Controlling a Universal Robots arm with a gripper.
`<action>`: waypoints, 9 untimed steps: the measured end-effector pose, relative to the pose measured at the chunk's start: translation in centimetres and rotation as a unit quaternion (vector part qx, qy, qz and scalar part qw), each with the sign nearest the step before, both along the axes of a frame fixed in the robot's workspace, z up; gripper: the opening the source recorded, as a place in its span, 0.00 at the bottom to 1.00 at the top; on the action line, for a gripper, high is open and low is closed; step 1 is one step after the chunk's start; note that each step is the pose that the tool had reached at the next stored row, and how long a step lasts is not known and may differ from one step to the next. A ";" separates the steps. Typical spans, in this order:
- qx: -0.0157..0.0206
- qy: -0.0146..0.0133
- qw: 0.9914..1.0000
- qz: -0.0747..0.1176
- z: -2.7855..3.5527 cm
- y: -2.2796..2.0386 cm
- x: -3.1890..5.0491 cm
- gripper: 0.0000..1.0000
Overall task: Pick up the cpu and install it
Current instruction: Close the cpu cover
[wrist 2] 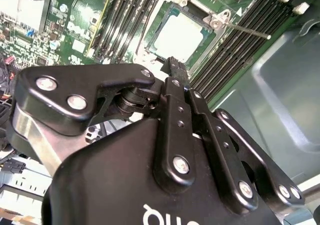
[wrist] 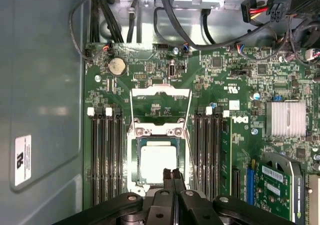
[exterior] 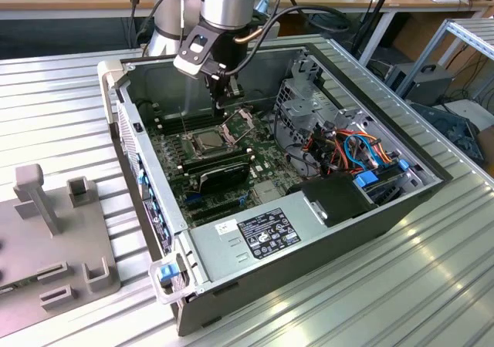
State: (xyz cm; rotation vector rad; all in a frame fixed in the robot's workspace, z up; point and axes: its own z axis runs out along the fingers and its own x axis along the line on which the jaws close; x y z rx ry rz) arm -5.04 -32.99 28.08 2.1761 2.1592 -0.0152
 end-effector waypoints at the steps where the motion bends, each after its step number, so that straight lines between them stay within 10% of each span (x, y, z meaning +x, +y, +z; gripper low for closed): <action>1: 0.000 0.000 1.000 0.000 0.00 0.00 0.28 0.11; 9: 0.000 0.000 1.000 0.000 0.00 0.00 3.78 0.11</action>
